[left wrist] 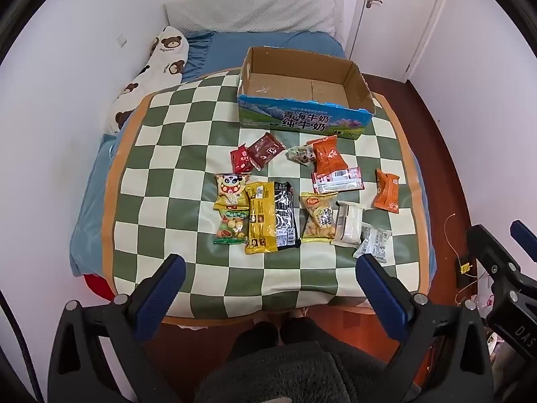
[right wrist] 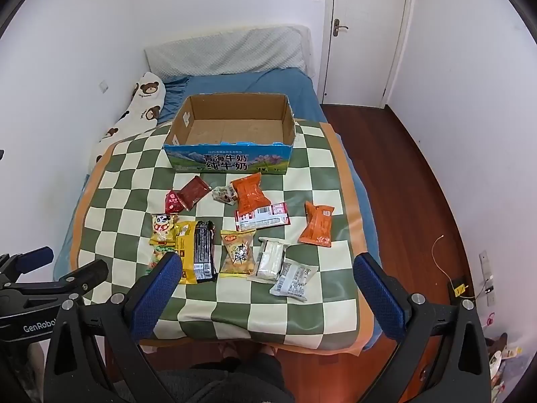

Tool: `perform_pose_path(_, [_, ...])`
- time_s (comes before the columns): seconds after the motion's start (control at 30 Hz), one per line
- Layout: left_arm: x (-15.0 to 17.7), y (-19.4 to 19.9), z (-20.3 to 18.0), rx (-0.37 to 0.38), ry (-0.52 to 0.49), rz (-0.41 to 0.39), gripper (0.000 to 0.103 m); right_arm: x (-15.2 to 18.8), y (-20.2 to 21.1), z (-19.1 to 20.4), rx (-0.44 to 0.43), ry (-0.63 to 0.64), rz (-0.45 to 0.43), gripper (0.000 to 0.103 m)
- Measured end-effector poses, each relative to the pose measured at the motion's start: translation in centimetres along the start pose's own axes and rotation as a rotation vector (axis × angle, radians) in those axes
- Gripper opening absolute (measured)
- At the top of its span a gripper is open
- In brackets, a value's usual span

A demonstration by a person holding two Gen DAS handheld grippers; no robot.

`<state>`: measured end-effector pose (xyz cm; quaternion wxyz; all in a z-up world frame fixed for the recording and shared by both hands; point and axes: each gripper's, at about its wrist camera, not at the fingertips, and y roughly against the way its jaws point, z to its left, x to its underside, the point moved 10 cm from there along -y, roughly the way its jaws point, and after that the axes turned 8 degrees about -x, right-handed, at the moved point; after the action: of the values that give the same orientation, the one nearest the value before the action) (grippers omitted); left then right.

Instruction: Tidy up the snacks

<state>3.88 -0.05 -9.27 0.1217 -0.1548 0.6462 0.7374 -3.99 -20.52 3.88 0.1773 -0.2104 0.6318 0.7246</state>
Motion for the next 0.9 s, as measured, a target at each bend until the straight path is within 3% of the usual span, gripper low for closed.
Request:
perform_pose_path(0.57, [0.4, -0.5, 0.4, 0.001, 0.009, -0.001, 0.103, 0.9, 0.0, -0.4, 0.012, -0.004, 0.015, 0.103])
perform_pose_path(0.9, [0.5, 1.2, -0.3, -0.004, 0.004, -0.021, 0.103, 0.8, 0.7, -0.7, 0.017, -0.006, 0.003, 0.103])
